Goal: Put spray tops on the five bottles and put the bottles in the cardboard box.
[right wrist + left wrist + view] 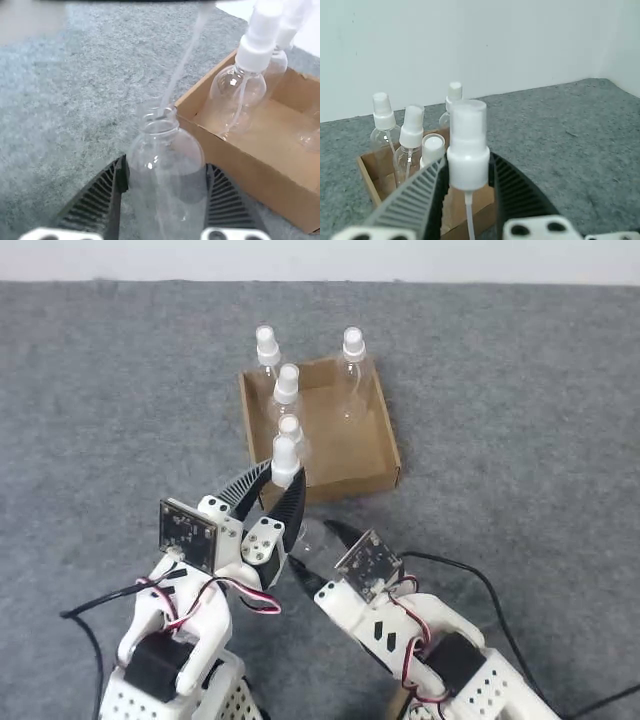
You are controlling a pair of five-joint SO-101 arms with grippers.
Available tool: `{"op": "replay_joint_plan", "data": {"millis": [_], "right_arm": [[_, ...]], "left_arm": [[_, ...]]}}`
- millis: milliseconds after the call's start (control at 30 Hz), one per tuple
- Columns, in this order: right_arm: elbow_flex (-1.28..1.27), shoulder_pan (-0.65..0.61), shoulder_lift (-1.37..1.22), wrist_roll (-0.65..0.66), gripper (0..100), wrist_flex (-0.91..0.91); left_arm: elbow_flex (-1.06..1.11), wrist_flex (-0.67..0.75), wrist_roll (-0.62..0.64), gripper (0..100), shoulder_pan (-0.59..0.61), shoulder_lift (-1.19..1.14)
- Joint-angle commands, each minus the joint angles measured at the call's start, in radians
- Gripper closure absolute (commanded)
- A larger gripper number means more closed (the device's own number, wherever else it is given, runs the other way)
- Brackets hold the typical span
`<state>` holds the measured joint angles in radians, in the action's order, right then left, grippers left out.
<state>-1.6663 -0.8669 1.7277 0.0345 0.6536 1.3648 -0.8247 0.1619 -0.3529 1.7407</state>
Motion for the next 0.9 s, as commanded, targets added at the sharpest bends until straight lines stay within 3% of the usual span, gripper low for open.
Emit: {"op": "replay_joint_plan", "data": {"millis": [0, 200, 433, 867], "right_arm": [[0.008, 0.022, 0.025, -0.069, 90.8, -0.027], [0.009, 0.054, 0.025, -0.078, 90.5, -0.028], [-0.002, 0.056, 0.096, -0.078, 90.5, -0.044], [0.011, 0.134, 0.090, -0.080, 90.3, -0.094]], "left_arm": [[-0.005, 0.029, -0.008, 99, -0.002, 0.006], [-0.005, 0.014, -0.029, 99, -0.008, 0.006], [0.002, -0.020, -0.051, 99, -0.104, 0.005], [-0.004, -0.038, -0.051, 97, -0.114, 0.005]]}}
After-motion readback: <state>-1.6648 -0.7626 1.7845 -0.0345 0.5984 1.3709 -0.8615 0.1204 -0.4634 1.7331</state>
